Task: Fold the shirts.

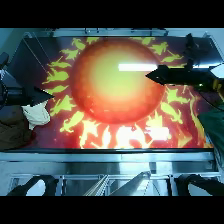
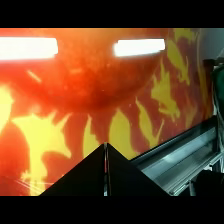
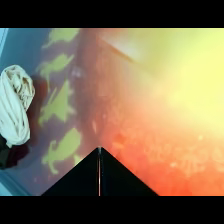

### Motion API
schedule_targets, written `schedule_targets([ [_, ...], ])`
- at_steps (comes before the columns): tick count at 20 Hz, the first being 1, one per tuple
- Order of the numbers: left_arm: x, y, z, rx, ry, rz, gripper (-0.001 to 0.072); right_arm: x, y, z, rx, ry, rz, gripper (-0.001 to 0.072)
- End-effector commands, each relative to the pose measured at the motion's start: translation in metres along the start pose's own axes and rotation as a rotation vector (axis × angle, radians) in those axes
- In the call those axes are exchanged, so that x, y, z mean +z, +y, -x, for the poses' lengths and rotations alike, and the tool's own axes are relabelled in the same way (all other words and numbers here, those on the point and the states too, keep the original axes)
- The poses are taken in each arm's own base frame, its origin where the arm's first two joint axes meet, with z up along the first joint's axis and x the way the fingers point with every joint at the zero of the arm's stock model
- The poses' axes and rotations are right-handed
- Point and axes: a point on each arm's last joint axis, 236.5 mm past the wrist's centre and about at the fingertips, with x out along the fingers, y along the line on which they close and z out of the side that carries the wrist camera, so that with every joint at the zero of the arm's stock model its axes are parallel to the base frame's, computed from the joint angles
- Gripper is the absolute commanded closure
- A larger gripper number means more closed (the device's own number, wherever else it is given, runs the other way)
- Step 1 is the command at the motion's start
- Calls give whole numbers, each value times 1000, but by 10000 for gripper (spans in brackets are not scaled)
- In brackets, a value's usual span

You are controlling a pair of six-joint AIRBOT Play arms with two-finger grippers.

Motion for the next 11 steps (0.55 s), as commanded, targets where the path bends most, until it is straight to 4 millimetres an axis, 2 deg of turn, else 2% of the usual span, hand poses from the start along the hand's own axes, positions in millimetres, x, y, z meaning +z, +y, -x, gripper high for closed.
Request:
schedule_targets([
  [1, -3, 0, 0, 6, -16, -2, 692, -17, 23, -18, 84, 77, -21, 694],
  [6, -11, 5, -6, 6, -8, 24, 692, -18, 25, -19, 95, 81, -31, 694],
  [11, -10, 5, -6, 7, -12, 23, 693, -18, 25, -19, 94, 81, -31, 694],
])
